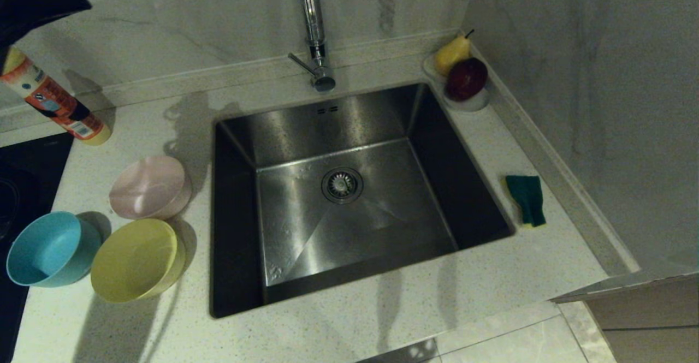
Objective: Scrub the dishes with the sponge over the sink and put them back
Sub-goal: Turn on the faucet
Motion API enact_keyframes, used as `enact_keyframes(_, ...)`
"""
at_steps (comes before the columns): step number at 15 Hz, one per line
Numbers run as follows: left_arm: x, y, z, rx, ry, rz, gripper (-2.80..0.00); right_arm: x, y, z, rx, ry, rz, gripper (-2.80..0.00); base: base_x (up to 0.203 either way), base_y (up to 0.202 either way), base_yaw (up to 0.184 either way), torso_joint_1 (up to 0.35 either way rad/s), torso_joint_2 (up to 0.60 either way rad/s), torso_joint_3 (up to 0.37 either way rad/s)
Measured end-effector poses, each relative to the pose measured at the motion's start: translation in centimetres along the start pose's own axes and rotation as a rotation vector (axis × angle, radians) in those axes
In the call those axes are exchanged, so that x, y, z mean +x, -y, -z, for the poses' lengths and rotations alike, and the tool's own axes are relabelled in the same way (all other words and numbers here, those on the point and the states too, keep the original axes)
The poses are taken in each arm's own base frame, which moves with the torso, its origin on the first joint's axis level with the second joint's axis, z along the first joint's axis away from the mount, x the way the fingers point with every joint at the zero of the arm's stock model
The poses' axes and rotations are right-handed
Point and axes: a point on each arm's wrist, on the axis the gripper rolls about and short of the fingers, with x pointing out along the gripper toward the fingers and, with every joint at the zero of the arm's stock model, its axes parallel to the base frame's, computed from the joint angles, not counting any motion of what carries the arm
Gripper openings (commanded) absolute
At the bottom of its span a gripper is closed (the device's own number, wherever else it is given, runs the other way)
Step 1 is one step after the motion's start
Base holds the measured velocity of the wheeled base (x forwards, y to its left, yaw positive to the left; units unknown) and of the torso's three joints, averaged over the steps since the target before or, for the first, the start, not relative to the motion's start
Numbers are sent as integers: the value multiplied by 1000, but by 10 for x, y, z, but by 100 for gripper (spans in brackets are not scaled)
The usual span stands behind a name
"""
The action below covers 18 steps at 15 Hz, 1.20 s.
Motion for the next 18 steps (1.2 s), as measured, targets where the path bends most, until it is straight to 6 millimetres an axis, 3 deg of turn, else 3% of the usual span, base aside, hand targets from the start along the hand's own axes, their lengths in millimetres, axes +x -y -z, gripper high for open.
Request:
enact_keyframes(2,48,-12,4,-102,4,10,-280,0,0,0,0,0,0,-280,0,0,0,0,0,0)
enact_keyframes(5,93,-26,16,-181,37,51,-280,0,0,0,0,0,0,-280,0,0,0,0,0,0)
enact_keyframes(13,156,-38,64,-224,51,163,-280,0,0,0,0,0,0,-280,0,0,0,0,0,0)
enact_keyframes(18,178,-33,90,-226,52,232,-280,0,0,0,0,0,0,-280,0,0,0,0,0,0)
